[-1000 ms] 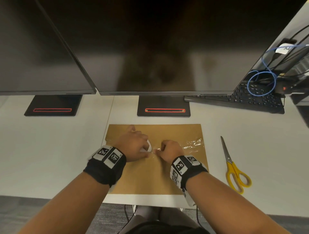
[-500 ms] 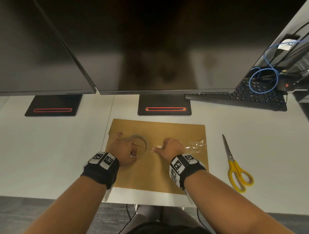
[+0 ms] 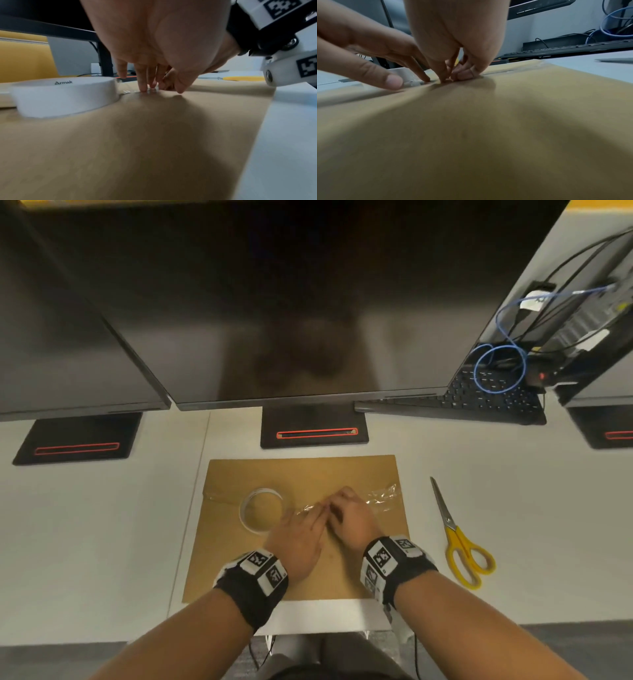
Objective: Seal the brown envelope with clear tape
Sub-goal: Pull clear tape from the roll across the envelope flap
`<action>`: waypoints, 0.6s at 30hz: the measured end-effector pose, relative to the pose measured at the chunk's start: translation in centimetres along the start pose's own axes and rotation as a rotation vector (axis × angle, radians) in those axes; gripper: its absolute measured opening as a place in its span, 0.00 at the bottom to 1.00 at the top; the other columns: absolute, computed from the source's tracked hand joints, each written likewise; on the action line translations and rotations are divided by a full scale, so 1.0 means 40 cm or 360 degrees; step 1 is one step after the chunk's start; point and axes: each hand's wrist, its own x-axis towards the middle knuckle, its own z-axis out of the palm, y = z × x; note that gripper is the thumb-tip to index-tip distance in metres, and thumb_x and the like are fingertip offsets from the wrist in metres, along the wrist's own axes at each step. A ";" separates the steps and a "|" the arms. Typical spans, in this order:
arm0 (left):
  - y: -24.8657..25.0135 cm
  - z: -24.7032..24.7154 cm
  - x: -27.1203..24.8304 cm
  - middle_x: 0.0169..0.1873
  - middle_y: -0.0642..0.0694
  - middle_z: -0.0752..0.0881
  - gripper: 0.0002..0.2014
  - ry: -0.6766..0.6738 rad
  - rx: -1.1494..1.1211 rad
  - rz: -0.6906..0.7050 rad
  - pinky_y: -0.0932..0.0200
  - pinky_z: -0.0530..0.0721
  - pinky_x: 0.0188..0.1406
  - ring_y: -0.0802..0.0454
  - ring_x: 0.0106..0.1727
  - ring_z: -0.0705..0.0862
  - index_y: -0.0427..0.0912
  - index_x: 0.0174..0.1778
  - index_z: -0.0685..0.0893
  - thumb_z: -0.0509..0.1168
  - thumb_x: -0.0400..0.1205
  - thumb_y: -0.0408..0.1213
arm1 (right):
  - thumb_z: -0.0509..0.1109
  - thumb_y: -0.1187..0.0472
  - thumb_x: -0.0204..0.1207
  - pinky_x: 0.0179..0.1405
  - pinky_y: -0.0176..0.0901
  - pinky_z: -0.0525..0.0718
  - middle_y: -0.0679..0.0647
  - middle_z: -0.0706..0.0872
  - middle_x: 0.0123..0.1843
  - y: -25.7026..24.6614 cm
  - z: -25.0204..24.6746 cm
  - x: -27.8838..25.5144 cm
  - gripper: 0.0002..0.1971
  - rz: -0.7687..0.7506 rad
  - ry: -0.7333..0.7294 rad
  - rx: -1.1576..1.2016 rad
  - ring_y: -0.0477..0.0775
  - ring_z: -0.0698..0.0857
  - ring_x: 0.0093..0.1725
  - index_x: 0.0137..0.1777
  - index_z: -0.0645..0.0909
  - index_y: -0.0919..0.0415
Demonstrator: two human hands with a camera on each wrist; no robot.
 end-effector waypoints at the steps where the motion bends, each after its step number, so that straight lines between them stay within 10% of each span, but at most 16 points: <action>1: 0.001 0.007 0.004 0.84 0.41 0.49 0.29 -0.0032 0.0031 -0.0011 0.44 0.48 0.82 0.44 0.82 0.57 0.39 0.84 0.45 0.45 0.89 0.45 | 0.69 0.67 0.72 0.46 0.45 0.82 0.59 0.84 0.48 0.008 0.003 -0.010 0.12 -0.0072 0.0031 -0.0084 0.57 0.82 0.46 0.54 0.87 0.61; 7: -0.001 0.012 0.016 0.84 0.43 0.48 0.28 -0.0107 0.0117 -0.0025 0.40 0.46 0.82 0.43 0.83 0.55 0.42 0.84 0.47 0.43 0.89 0.47 | 0.68 0.59 0.73 0.34 0.42 0.88 0.56 0.90 0.44 0.046 -0.009 -0.047 0.09 -0.0286 0.0186 -0.0427 0.58 0.87 0.40 0.45 0.91 0.55; 18: 0.022 -0.026 0.042 0.79 0.43 0.62 0.36 -0.0139 0.0144 -0.0105 0.42 0.53 0.80 0.41 0.73 0.68 0.40 0.83 0.47 0.52 0.83 0.50 | 0.56 0.55 0.85 0.61 0.51 0.79 0.56 0.79 0.67 0.100 -0.101 -0.061 0.15 0.0498 0.0145 -0.0166 0.59 0.82 0.60 0.66 0.76 0.59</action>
